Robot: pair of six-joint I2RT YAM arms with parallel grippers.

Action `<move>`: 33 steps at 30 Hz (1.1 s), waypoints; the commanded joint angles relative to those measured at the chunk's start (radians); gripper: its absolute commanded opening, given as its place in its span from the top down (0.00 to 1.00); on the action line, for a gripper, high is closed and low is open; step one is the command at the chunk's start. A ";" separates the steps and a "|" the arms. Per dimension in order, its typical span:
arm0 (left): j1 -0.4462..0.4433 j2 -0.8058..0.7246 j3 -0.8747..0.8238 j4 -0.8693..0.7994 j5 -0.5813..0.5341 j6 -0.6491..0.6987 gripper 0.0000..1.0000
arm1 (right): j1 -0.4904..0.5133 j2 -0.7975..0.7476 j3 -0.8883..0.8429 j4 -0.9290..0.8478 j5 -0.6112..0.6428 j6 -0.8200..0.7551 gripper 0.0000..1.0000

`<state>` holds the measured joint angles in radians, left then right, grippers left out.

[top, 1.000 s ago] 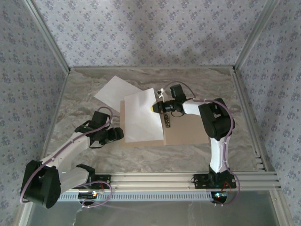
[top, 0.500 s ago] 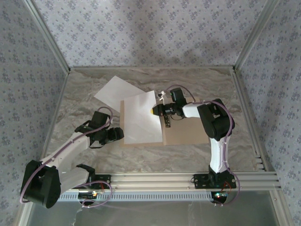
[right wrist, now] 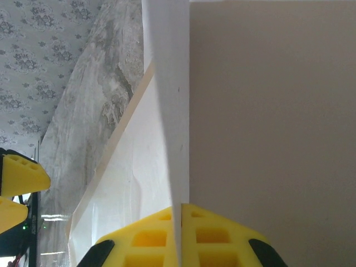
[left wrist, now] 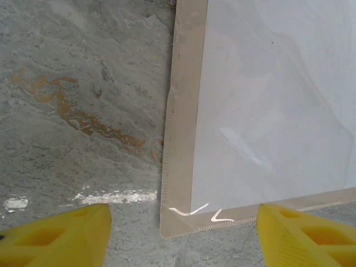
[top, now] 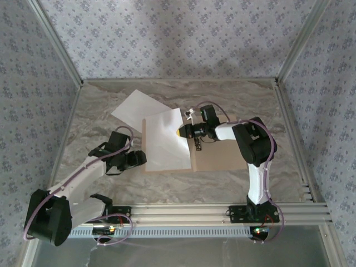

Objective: Put the files into the folder

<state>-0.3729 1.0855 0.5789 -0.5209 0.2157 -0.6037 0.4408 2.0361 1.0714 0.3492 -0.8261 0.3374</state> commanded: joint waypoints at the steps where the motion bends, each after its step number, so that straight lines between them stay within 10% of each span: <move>1: 0.006 -0.012 0.001 -0.011 -0.011 -0.010 0.30 | 0.007 -0.022 -0.025 0.046 -0.018 0.036 0.98; 33: 0.006 -0.018 -0.008 -0.007 -0.015 -0.016 0.30 | 0.043 -0.014 -0.088 0.199 -0.007 0.147 0.98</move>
<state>-0.3729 1.0855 0.5785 -0.5205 0.2153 -0.6144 0.4713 2.0335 0.9932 0.5220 -0.8261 0.4656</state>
